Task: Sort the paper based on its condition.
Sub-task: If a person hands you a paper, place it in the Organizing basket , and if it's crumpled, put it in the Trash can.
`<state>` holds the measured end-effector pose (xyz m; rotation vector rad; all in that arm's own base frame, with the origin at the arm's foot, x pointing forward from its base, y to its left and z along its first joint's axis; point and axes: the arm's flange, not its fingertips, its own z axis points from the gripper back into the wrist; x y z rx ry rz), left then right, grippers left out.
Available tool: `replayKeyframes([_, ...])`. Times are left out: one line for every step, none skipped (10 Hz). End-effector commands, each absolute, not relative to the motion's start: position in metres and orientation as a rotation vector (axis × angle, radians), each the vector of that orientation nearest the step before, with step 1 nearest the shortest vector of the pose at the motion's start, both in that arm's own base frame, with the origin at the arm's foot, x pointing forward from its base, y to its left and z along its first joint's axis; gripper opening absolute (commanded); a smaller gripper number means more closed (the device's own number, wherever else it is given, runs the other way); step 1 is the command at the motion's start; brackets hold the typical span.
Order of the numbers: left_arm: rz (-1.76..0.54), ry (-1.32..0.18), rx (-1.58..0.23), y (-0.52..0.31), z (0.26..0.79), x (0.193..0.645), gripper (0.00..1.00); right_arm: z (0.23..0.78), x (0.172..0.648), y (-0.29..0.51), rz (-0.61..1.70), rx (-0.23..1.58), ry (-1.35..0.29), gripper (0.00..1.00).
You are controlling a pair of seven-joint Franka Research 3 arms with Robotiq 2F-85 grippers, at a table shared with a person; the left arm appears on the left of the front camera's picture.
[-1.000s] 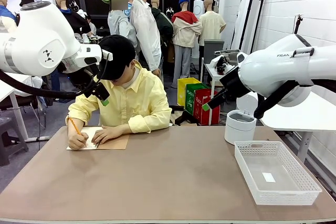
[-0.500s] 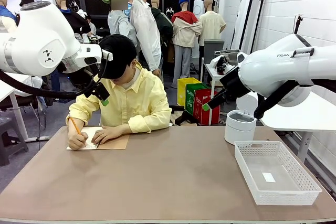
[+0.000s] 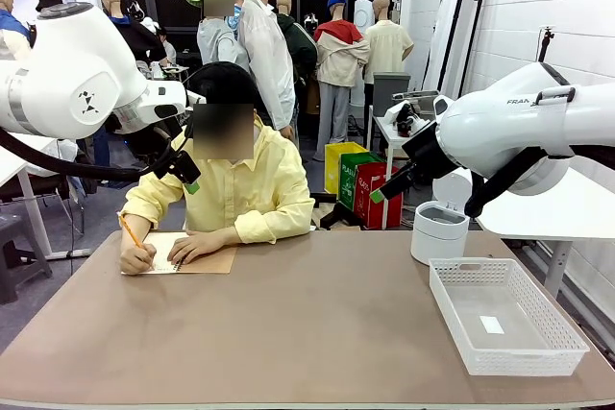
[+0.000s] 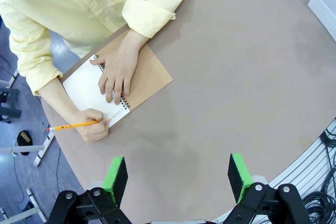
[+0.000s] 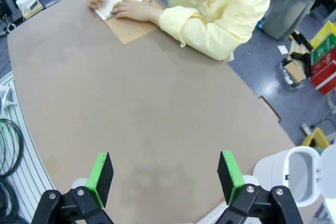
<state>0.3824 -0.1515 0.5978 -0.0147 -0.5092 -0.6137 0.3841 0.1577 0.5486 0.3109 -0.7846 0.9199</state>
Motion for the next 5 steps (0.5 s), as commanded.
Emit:
replayKeyframes([-0.615, -0.514, -0.011, -0.1504, 0.5999, 0.3825, 1.00, 0.5485, 0.3845, 0.1576, 0.921, 0.325, -0.779, 1.00])
replayKeyframes([-0.615, -0.514, -0.011, -0.1504, 0.5999, 0.3825, 1.00, 0.5485, 0.3845, 0.1576, 0.921, 0.325, -0.779, 1.00])
replayKeyframes([-0.615, -0.514, -0.011, -0.1504, 0.5999, 0.3825, 1.00, 0.5485, 0.3845, 0.1576, 0.921, 0.325, -0.779, 1.00])
replayKeyframes([-0.615, -0.514, -0.011, -0.1504, 0.5999, 0.3825, 1.00, 0.5485, 0.3845, 0.1576, 0.921, 0.325, -0.779, 1.00])
replayKeyframes([-0.615, -0.514, -0.011, -0.1504, 0.5999, 0.3825, 1.00, 0.5485, 0.3845, 0.1576, 0.921, 0.325, -0.779, 1.00])
